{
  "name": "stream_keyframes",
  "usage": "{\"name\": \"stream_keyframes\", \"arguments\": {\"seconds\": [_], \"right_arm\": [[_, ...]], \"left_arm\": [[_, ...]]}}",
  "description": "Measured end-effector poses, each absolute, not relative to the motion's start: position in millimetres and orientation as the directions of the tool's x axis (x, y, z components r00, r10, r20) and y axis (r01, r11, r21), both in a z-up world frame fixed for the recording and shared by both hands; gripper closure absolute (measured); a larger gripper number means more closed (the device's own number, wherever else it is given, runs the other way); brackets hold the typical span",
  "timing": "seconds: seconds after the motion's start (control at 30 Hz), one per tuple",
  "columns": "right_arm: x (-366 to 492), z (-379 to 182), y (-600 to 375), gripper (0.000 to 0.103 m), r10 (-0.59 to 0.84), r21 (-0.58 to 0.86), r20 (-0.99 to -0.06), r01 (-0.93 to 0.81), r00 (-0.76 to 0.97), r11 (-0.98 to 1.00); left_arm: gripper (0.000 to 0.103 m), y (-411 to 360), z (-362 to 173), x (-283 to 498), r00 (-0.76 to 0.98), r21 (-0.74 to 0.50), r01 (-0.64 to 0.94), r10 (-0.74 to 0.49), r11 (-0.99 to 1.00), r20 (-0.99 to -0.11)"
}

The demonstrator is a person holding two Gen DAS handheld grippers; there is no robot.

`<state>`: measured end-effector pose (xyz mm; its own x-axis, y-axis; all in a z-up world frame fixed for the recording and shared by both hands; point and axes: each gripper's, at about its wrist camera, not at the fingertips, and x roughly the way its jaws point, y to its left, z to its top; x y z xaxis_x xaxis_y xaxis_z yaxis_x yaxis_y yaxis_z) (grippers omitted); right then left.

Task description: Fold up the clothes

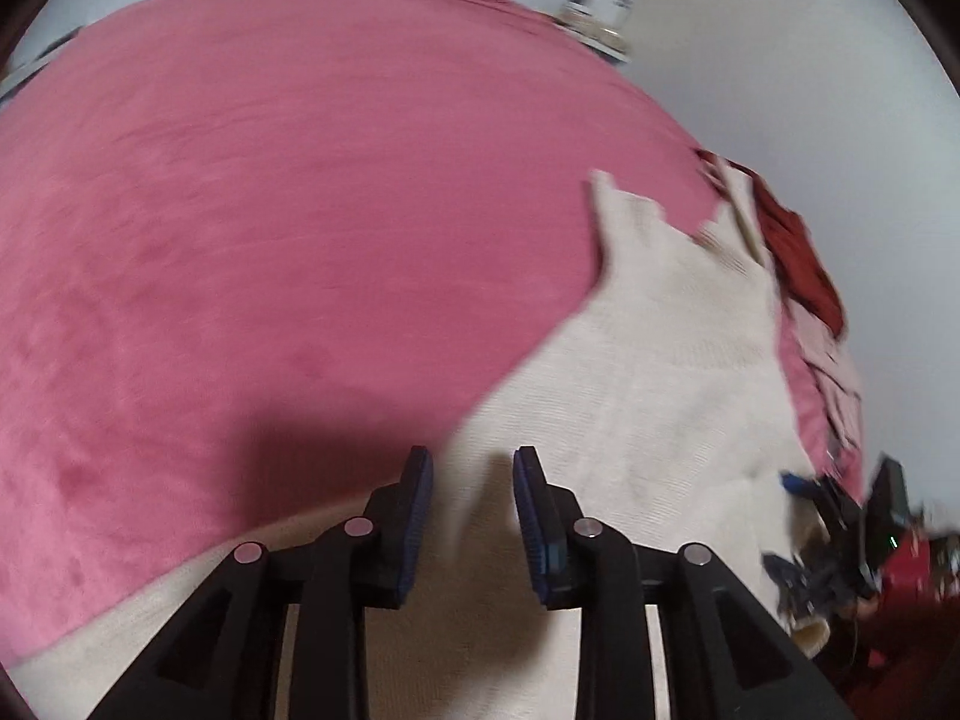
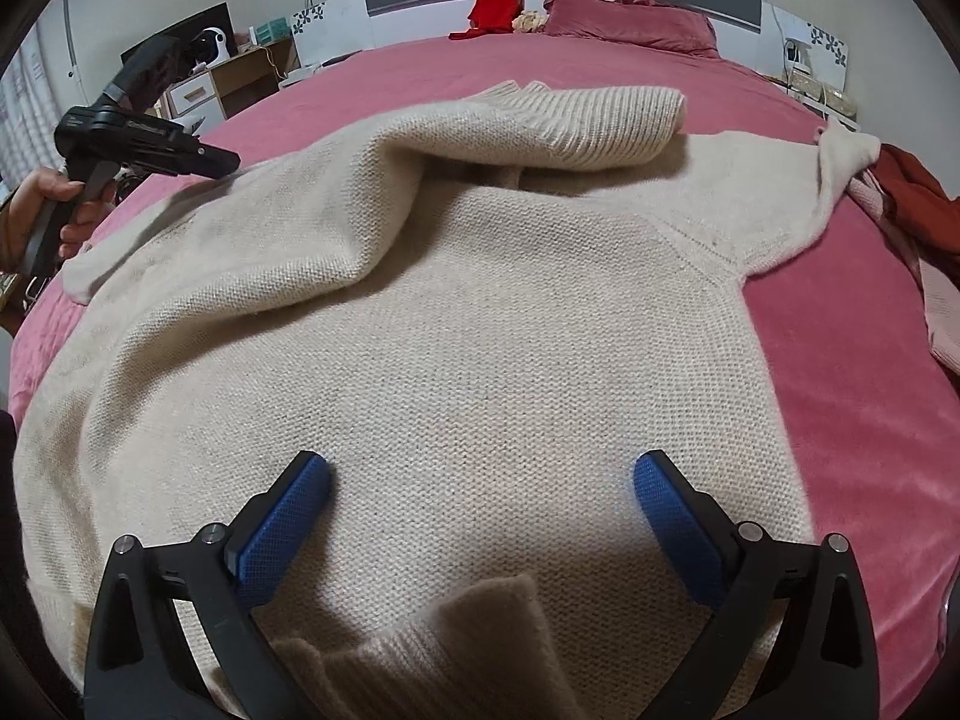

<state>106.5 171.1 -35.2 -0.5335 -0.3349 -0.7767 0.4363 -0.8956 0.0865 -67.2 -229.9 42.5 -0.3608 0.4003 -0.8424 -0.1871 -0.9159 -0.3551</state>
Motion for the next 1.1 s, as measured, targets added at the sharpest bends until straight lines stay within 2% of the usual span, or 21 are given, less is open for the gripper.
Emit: {"name": "stream_keyframes", "arguments": {"seconds": [0.13,0.3,0.37,0.5,0.7,0.83,0.9,0.93,0.97,1.0,1.03,1.1], "right_arm": [[99.8,-38.4,179.3,0.000,-0.333,0.085,-0.777,0.436,-0.534,-0.896],[90.2,-41.6,192.5,0.000,-0.338,0.090,-0.776,0.436,-0.533,-0.895],[87.0,-43.4,196.9,0.000,-0.340,0.092,-0.775,0.437,-0.534,-0.895],[79.3,-47.0,207.0,0.000,-0.341,0.092,-0.774,0.437,-0.534,-0.895],[66.8,-49.1,224.5,0.000,-0.342,0.095,-0.775,0.437,-0.532,-0.894],[56.4,-48.3,234.6,0.000,-0.340,0.105,-0.786,0.431,-0.517,-0.896],[47.4,-44.7,242.3,0.000,-0.350,0.135,-0.793,0.417,-0.498,-0.899],[41.9,-42.7,249.0,0.000,-0.367,0.171,-0.790,0.399,-0.491,-0.901],[36.5,-40.6,255.8,0.000,-0.384,0.206,-0.786,0.380,-0.485,-0.902],[30.3,-39.2,264.1,0.000,-0.404,0.251,-0.780,0.353,-0.478,-0.902],[23.4,-38.2,274.0,0.000,-0.426,0.303,-0.773,0.316,-0.471,-0.899],[8.0,-35.1,285.1,0.000,-0.466,0.393,-0.755,0.252,-0.462,-0.885]], "left_arm": [[0.074,-200.0,23.4,-68.4,-0.290,-0.249,-0.251,0.318,-0.935,-0.903],[0.074,-189.2,39.7,-61.5,-0.437,-0.039,-0.328,0.188,-0.944,-0.880],[0.073,-187.9,44.8,-58.5,-0.459,-0.026,-0.349,0.195,-0.937,-0.867],[0.072,-173.0,25.8,-78.5,-0.340,-0.063,-0.383,0.204,-0.921,-0.918],[0.048,-177.9,18.7,-73.1,-0.388,-0.118,-0.382,0.275,-0.916,-0.879],[0.046,-167.6,14.4,-61.9,-0.451,-0.011,-0.386,0.199,-0.922,-0.870],[0.049,-165.5,15.2,-63.3,-0.456,0.000,-0.349,0.170,-0.937,-0.874],[0.059,-164.0,15.8,-63.8,-0.455,0.002,-0.339,0.162,-0.941,-0.876],[0.079,-162.5,17.0,-64.0,-0.448,-0.005,-0.338,0.166,-0.941,-0.878],[0.089,-161.1,18.8,-63.8,-0.440,-0.016,-0.342,0.175,-0.940,-0.881],[0.094,-159.6,21.2,-62.9,-0.439,-0.015,-0.340,0.173,-0.940,-0.882],[0.095,-154.3,26.3,-59.7,-0.463,0.019,-0.335,0.147,-0.942,-0.874]]}}
